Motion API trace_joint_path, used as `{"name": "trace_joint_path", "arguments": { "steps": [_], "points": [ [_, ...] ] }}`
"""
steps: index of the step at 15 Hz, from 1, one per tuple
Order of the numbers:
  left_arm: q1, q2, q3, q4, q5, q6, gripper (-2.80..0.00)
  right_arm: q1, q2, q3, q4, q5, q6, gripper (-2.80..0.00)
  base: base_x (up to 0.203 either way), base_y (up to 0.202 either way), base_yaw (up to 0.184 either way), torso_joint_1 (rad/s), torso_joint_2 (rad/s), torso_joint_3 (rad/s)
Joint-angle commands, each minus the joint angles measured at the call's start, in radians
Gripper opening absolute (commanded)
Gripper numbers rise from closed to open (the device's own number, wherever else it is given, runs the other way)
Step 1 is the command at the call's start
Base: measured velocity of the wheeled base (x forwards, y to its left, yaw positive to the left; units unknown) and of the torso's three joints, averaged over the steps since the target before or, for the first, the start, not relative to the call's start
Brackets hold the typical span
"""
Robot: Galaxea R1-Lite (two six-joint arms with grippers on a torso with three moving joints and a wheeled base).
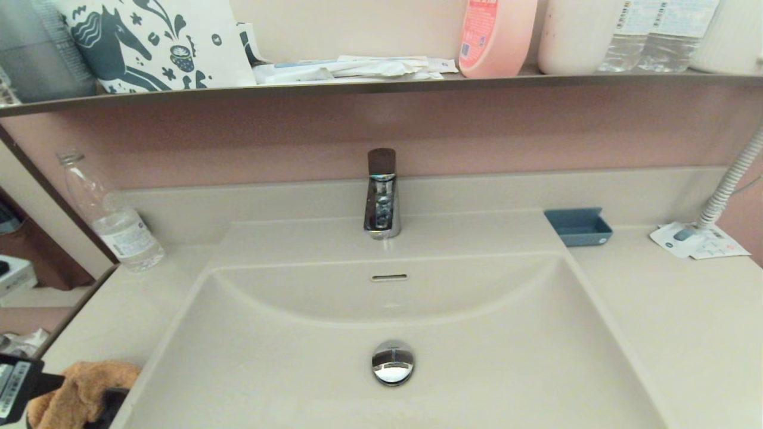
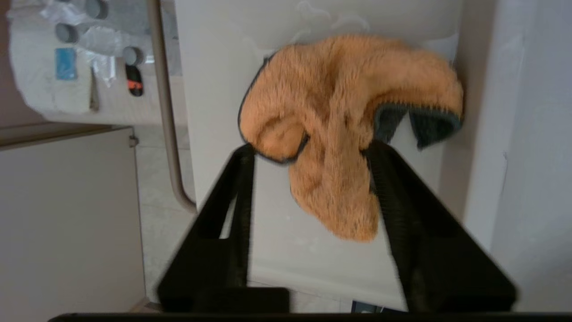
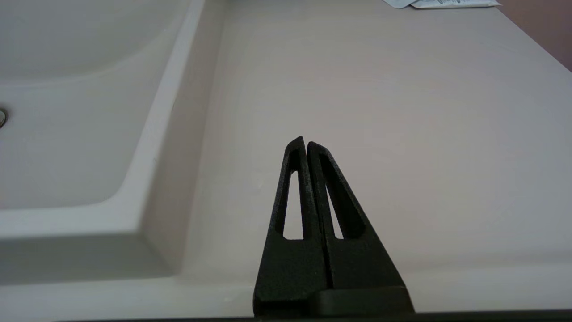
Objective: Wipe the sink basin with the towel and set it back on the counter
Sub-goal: Pick up the cloth
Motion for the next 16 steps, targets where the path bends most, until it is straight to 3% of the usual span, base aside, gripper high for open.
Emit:
{"name": "trace_joint_path", "arguments": {
  "steps": [1, 5, 10, 14, 16],
  "points": [
    [0.023, 0.056, -0.013, 0.002, -0.009, 0.008, 0.0, 0.0, 0.001, 0.0, 0.0, 0.0, 0.0, -2.8, 0.0, 0.0, 0.0, 0.0, 0.0, 0.0],
    [0.068, 0.16, -0.014, -0.007, -0.142, 0.009, 0.0, 0.0, 0.001, 0.0, 0.0, 0.0, 0.0, -2.8, 0.0, 0.0, 0.0, 0.0, 0.0, 0.0],
    [0.171, 0.273, -0.014, -0.091, -0.173, 0.045, 0.0, 0.0, 0.001, 0.0, 0.0, 0.0, 0.0, -2.8, 0.0, 0.0, 0.0, 0.0, 0.0, 0.0],
    [0.306, 0.294, 0.003, -0.123, -0.241, 0.149, 0.0, 0.0, 0.001, 0.0, 0.0, 0.0, 0.0, -2.8, 0.0, 0.0, 0.0, 0.0, 0.0, 0.0],
    [0.314, 0.272, 0.045, -0.122, -0.256, 0.158, 0.0, 0.0, 0.001, 0.0, 0.0, 0.0, 0.0, -2.8, 0.0, 0.0, 0.0, 0.0, 0.0, 0.0]
  ]
}}
